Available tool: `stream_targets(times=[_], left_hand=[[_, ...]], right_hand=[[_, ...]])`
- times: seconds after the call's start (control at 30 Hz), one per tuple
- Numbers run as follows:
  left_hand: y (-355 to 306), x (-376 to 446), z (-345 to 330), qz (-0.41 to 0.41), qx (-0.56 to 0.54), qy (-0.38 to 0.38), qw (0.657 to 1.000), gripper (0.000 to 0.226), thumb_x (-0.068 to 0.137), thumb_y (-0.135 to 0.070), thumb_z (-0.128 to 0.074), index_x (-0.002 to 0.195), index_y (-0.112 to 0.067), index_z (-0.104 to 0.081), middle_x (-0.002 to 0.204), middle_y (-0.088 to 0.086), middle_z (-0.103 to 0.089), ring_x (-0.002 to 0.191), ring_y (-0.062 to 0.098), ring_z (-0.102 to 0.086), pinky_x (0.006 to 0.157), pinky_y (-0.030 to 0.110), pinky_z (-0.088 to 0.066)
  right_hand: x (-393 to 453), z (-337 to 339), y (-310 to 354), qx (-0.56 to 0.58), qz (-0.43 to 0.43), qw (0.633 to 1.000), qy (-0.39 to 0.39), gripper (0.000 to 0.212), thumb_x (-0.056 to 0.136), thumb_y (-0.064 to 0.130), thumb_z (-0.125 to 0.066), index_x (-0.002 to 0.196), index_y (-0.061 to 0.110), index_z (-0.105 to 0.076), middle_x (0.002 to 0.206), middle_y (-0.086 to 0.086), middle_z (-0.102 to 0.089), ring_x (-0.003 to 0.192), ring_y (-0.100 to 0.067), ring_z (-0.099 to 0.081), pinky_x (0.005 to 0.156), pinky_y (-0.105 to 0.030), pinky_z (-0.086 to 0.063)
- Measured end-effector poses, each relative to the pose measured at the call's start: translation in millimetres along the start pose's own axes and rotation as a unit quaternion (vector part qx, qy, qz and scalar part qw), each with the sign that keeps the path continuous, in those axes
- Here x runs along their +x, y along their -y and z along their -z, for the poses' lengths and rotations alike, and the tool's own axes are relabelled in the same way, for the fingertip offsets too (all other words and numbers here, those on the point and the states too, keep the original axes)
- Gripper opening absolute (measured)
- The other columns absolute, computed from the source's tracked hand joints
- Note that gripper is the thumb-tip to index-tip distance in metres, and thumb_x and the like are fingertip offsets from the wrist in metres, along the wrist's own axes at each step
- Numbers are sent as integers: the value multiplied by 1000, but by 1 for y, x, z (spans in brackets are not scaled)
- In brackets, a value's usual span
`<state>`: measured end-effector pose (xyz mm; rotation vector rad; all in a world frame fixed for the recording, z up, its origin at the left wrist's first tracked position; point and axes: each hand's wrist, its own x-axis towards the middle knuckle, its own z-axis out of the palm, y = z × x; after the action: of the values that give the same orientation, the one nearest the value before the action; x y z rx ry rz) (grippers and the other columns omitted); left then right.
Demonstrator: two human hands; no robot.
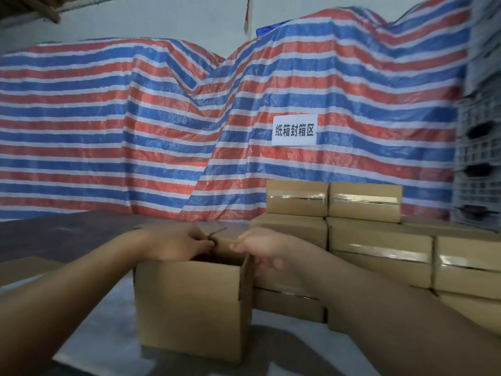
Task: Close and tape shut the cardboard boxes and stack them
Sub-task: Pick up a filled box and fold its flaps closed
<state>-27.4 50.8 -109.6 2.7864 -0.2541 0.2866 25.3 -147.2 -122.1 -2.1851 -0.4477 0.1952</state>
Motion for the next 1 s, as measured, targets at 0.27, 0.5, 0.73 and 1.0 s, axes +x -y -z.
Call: stream_targets(times=[0.27,0.5,0.73,1.0], left_hand=[[-55,-16,-5,-67,-168,-114,977,15,91,-24,-65,99,-37,-66,97,-15,-66,92,3,-62,74,20,-47],[-92,-11,-69,-17,-508,36,860,30,93,-23,-59,122,-16,-63,109,11,-72,103,25,-69,102,46,-48],[-162,4,-124,88,-700,70,705,46,84,-43,-61,100,-1,-74,90,23,-71,74,33,-68,73,38,-49],[-195,16,-138,19,-694,26,719,36,103,-23,-41,106,11,-56,108,36,-60,106,35,-62,98,38,-43]], right_hand=[[-81,78,-56,-11,6,999,-40,34,95,34,-62,128,23,-61,116,-5,-64,103,-22,-65,85,-36,-58],[-127,137,-108,3,-40,995,-92,34,95,36,-62,128,28,-62,118,-4,-63,100,-24,-64,81,-33,-57],[-151,158,-157,296,-87,935,-173,37,68,32,-82,101,15,-78,100,-19,-76,103,-36,-69,98,-50,-53],[-158,162,-188,440,36,876,-192,50,62,36,-79,104,9,-79,100,-22,-74,81,-32,-72,71,-35,-58]])
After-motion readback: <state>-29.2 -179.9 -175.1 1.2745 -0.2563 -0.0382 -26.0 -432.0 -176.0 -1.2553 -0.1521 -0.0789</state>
